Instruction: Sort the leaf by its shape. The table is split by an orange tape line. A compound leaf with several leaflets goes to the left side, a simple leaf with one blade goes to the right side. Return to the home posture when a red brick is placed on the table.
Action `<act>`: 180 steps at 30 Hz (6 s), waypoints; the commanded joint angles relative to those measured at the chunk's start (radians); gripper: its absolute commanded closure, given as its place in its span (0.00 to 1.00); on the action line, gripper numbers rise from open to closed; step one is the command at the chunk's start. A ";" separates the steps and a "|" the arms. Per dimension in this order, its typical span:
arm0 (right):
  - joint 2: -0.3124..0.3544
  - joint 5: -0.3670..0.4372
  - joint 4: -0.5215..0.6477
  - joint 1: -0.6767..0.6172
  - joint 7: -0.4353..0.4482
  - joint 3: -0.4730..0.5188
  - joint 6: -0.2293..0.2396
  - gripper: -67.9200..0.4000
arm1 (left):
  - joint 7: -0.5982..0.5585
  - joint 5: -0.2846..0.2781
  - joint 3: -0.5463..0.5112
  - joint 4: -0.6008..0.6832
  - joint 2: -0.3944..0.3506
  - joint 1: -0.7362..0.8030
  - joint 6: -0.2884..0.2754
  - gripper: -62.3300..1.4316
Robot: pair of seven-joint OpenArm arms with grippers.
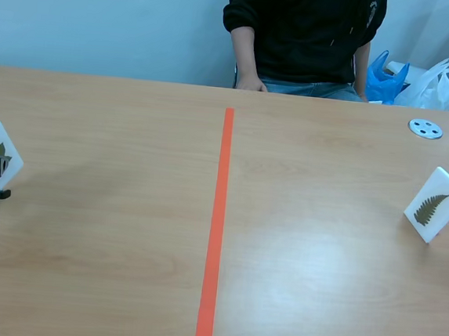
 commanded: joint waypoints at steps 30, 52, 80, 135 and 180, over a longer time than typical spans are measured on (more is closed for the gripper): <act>0.013 0.004 0.001 -0.002 0.011 0.002 -0.007 0.28 | -0.022 0.047 -0.003 0.023 0.019 -0.006 -0.001 0.08; 0.013 0.004 0.001 -0.002 0.006 0.002 -0.007 0.28 | 0.068 0.035 -0.119 0.684 -0.055 0.325 -0.010 0.00; 0.014 0.004 0.001 -0.002 0.000 0.002 -0.007 0.28 | 0.061 0.018 -0.387 1.457 -0.045 0.739 -0.006 0.00; 0.014 0.004 0.001 -0.002 0.000 0.002 -0.007 0.28 | 0.098 0.048 0.018 0.970 -0.124 0.374 -0.056 0.00; 0.013 0.004 0.001 -0.002 0.000 0.002 -0.007 0.28 | 0.022 0.224 0.969 -0.013 0.324 -0.496 -0.056 0.00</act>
